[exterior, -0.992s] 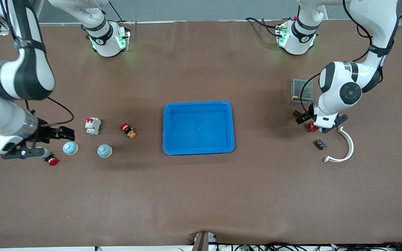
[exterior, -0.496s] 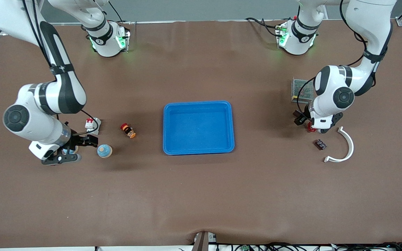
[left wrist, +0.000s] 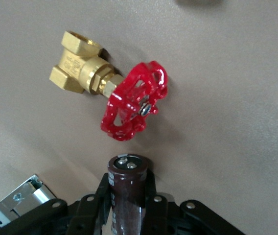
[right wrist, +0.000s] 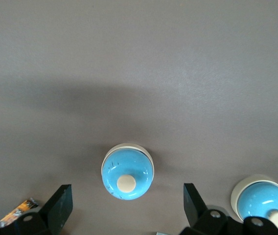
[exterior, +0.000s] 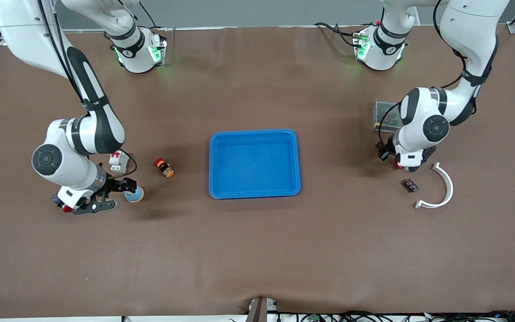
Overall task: Place electrolytic capacitor and blue bell in tray
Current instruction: 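Grasp the blue bell with the right gripper while the left gripper grasps the capacitor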
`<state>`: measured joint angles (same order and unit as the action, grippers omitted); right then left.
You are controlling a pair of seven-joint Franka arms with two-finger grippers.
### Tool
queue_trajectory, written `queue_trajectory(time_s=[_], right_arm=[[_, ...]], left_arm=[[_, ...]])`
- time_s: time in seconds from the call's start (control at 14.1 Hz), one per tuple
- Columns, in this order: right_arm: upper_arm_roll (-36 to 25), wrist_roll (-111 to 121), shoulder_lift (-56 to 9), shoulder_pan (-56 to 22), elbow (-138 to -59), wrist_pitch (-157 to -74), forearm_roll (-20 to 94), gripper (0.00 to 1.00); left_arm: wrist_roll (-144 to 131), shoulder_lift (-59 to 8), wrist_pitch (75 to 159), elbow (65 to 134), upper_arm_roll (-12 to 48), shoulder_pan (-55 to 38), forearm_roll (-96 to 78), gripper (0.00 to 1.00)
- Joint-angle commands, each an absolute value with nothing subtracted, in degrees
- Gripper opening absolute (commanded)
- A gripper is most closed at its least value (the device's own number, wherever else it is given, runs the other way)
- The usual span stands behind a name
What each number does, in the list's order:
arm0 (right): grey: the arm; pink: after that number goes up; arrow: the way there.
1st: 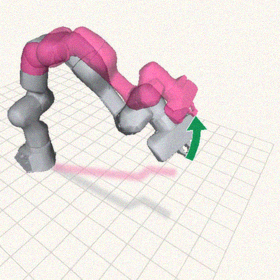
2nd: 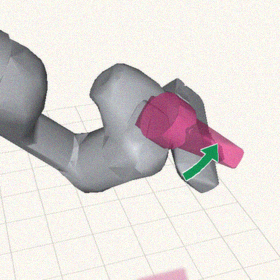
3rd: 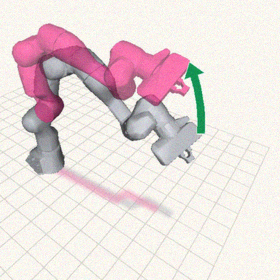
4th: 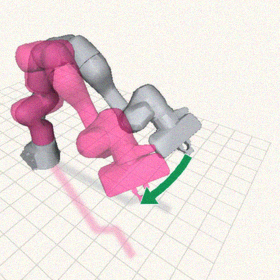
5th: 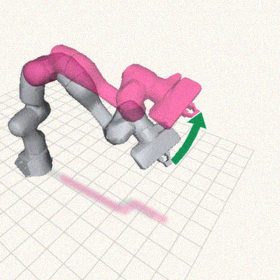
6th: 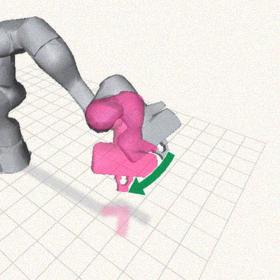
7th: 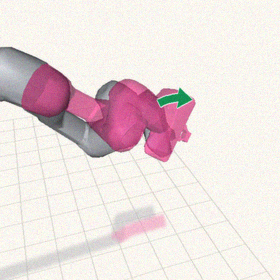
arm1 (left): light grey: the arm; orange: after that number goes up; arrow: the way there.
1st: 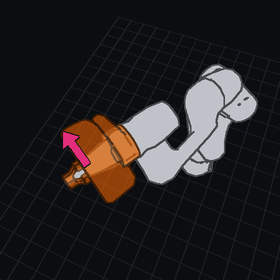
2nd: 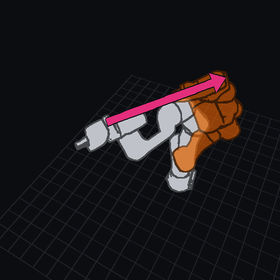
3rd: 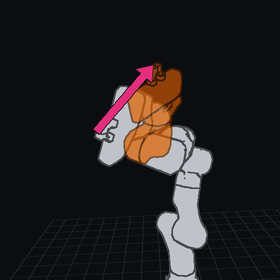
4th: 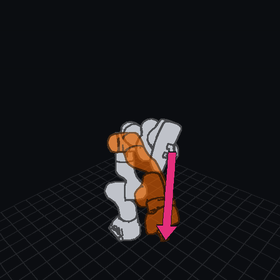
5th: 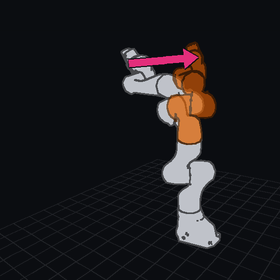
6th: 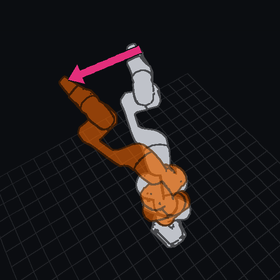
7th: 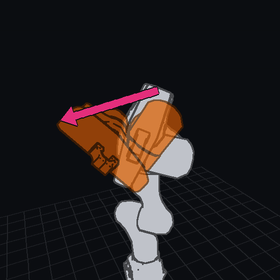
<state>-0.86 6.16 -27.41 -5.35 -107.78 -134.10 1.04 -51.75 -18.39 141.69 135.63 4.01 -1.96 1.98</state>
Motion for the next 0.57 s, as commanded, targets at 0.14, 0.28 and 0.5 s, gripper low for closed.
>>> queue_trajectory(time_s=[0.14,0.28,0.5], right_arm=[[-0.9,7.7,-31.0,-5.5,-107.8,-136.7,1.6,1.0],[-0.9,10.2,-31.7,-5.3,-107.8,-136.9,1.6,1.0],[-0.9,10.4,-32.7,-5.4,-107.9,-137.7,1.7,1.0]], left_arm=[[-58.4,-18.8,142.3,132.9,5.7,-2.5,2.1,0.0],[-65.5,-18.9,141.9,131.0,8.8,-2.6,2.1,0.0],[-73.5,-18.9,141.8,128.5,12.3,-3.4,2.1,0.0]])
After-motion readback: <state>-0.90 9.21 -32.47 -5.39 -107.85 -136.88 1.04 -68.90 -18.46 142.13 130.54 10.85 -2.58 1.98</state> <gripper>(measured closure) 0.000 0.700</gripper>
